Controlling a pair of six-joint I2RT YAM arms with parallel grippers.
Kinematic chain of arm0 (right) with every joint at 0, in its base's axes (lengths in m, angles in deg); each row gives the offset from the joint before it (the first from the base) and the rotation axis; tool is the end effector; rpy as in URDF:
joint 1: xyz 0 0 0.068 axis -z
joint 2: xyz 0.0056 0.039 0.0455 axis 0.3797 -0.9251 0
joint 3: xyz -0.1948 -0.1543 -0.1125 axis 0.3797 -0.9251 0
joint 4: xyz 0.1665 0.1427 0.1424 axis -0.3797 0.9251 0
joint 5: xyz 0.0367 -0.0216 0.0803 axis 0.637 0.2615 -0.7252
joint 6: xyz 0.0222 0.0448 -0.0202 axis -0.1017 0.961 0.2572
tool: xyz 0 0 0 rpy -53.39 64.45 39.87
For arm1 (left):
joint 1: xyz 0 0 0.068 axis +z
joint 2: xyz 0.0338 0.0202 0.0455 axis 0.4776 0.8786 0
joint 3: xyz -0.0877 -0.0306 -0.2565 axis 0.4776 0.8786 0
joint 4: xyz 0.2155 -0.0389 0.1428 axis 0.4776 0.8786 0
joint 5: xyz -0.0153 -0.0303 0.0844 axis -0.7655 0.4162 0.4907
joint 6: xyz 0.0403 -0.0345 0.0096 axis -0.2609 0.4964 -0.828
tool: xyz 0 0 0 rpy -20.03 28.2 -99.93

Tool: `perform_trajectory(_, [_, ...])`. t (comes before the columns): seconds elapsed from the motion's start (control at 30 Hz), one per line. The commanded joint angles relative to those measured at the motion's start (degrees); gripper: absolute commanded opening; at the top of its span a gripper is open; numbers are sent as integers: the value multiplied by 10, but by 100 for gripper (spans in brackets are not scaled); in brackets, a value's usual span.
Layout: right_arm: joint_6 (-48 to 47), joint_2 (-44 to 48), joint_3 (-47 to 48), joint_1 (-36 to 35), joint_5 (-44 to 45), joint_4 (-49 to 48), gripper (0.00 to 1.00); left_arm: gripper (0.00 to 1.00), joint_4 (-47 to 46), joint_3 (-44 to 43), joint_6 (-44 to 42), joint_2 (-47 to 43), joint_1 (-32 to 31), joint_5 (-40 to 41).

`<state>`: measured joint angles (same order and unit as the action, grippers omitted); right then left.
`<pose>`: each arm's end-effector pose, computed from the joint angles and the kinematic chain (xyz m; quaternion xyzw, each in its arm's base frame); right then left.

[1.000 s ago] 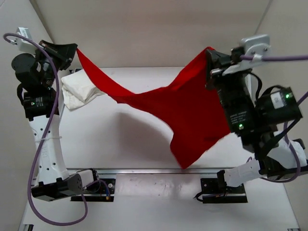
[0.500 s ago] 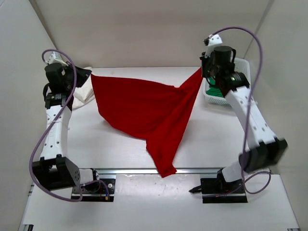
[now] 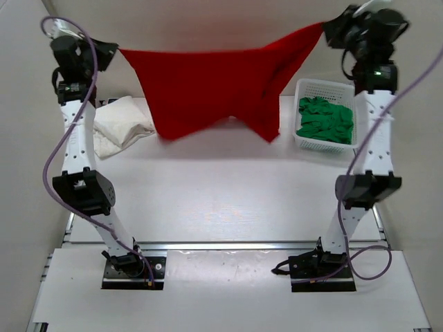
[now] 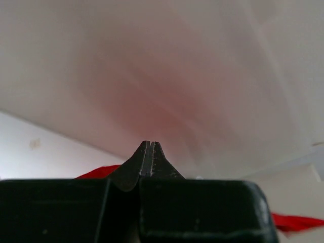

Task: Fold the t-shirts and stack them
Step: Flatten out the tshirt, then grap the side of the flattened tshirt closest away from the robot with both arms

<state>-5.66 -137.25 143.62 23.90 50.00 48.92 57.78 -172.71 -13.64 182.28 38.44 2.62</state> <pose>0.4181 -0.0005 0.5246 -0.0126 0.7013 0.1899 0.6870 0.4242 0.0644 0.4609 -0.2793 0.6917 -0.3097 0.5896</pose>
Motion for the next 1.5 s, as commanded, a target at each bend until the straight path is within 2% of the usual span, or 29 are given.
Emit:
perform_trajectory(0.0, [7,96,38,4,-31,-67,0,0,-27,-45,16,-50,30,-9])
perform_trajectory(0.17, [-36,119,-29,3,-19,-8,0,0,-41,33,-12,-92,26,8])
perform_trajectory(0.2, [-49,124,-71,-3,-1,11,1,0,-45,51,-19,-110,22,21])
perform_trajectory(0.23, [-66,154,-139,-14,7,5,0,0,-44,96,-37,-124,18,40])
perform_trajectory(0.27, [-81,197,-247,-21,21,-9,0,0,-60,166,-53,-157,13,52])
perform_trajectory(0.3, [-81,224,-308,-29,24,-50,0,0,-89,243,-61,-198,7,72])
perform_trajectory(0.37, [-75,308,-507,-26,21,-94,0,0,-113,348,-74,-246,6,81])
perform_trajectory(0.4, [-65,320,-544,-23,29,-102,0,0,-125,412,-78,-275,4,89])
perform_trajectory(0.5, [-42,391,-742,-26,20,-90,0,0,-129,548,-98,-332,1,118])
perform_trajectory(0.63, [-38,466,-898,-67,26,-74,0,0,-138,731,-92,-380,34,76])
perform_trajectory(0.7, [-27,492,-973,-61,1,-65,0,0,-132,786,-97,-388,42,72])
perform_trajectory(0.77, [-20,517,-1001,-48,-28,-29,0,0,-108,824,-104,-393,38,81])
perform_trajectory(0.9, [-24,581,-1017,-41,-36,77,0,0,-92,895,-101,-426,56,42])
perform_trajectory(0.97, [7,612,-994,-95,-4,139,0,0,-57,909,-112,-453,65,35])
perform_trajectory(1.03, [29,643,-975,-114,-19,175,0,0,-25,905,-130,-484,64,41])
perform_trajectory(1.1, [43,659,-980,-108,-50,231,0,0,18,877,-151,-515,55,82])
perform_trajectory(1.2, [84,737,-1002,-129,-36,291,1,0,98,822,-182,-537,-7,138])
perform_trajectory(1.23, [111,774,-1009,-140,-23,298,0,0,107,812,-190,-541,-11,147])
perform_trajectory(1.33, [155,810,-1016,-177,-5,338,1,0,123,827,-195,-551,-17,154])
perform_trajectory(1.47, [185,785,-1025,-224,33,307,0,0,102,841,-197,-552,3,138])
